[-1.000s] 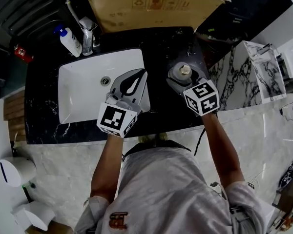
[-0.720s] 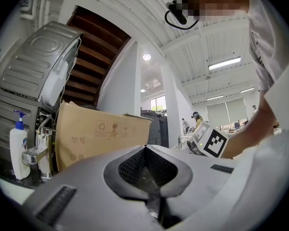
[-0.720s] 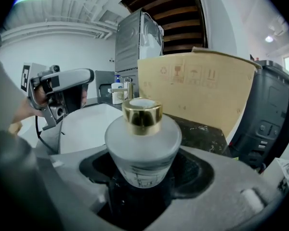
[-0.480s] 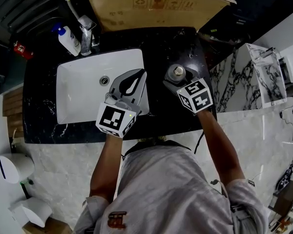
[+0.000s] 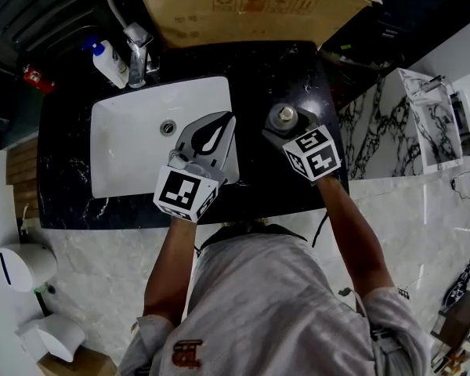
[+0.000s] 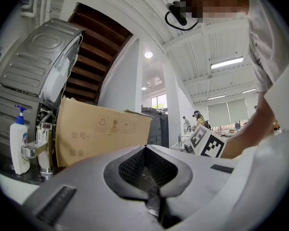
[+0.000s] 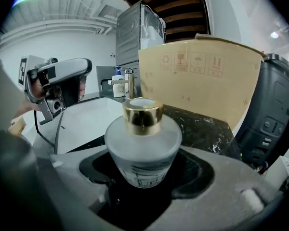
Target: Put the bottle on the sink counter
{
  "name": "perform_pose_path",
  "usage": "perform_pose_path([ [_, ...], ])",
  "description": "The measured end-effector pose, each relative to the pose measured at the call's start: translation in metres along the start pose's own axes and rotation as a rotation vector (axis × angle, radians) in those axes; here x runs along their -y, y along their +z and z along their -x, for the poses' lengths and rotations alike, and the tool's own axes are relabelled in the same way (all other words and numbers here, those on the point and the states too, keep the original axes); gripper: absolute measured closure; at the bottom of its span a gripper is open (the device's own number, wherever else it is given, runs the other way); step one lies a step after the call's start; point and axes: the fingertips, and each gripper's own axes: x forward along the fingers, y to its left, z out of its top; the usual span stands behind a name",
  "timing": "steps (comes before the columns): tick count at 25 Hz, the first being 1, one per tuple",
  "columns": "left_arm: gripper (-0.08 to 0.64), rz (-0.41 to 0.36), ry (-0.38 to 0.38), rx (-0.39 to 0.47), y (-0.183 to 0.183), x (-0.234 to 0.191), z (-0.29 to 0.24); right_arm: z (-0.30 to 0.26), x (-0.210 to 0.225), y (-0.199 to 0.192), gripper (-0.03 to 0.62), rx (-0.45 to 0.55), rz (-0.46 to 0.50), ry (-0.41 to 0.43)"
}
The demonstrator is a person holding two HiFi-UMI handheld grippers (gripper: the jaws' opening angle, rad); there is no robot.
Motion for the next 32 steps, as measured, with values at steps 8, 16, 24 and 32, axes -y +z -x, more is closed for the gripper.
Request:
perform_pose_path([
  [8, 0.56, -0.002, -0.017, -0.012, -0.002, 0.01, -0.003, 0.0, -0.003, 0.0, 0.261, -0.004, -0.004, 0.031],
  [16, 0.56, -0.017, -0.031, -0.017, 0.003, 0.019, -0.006, 0.024, 0.004, 0.008, 0.222, 0.055, -0.038, 0.013],
  [24, 0.56, -0.031, -0.049, 0.003, 0.017, 0.033, -0.01, 0.084, -0.001, 0.055, 0.222, 0.266, -0.058, 0.032],
  [32, 0.56, -0.046, -0.082, 0.051, 0.057, 0.057, -0.016, 0.151, -0.017, 0.117, 0.397, 0.556, -0.041, 0.057],
])
